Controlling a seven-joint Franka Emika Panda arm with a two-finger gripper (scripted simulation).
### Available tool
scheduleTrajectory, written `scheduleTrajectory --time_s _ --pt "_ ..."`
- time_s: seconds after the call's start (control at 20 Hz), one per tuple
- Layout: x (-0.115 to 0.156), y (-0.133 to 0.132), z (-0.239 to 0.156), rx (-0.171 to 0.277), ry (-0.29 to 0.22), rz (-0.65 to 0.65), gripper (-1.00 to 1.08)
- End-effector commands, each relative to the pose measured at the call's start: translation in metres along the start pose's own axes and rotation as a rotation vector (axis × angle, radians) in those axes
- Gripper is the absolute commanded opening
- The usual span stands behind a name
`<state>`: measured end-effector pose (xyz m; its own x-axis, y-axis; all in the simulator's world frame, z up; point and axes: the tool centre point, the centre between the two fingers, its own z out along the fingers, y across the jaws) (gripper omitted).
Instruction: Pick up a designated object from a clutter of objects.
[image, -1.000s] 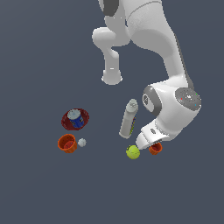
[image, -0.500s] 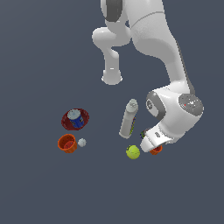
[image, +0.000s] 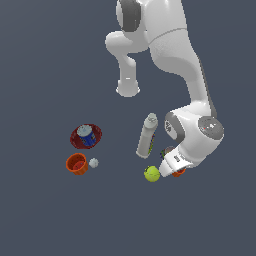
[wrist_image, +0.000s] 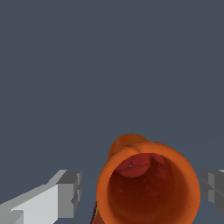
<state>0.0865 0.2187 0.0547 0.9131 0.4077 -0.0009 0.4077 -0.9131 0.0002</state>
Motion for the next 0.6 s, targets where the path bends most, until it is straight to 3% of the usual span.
scheduleTrajectory --time_s 0.0,0.25,0.3,0.55 --pt "-0.0001 -0.0002 0.0114 0.0 0.0 0.0 1.0" --pt "0.0014 -0.0001 0.0169 0.0 0.0 0.0 1.0" --pt "0.0014 -0.0001 0.0169 0.0 0.0 0.0 -1.0" --pt "0.0014 -0.0001 0.0169 0.0 0.0 0.0 -1.0"
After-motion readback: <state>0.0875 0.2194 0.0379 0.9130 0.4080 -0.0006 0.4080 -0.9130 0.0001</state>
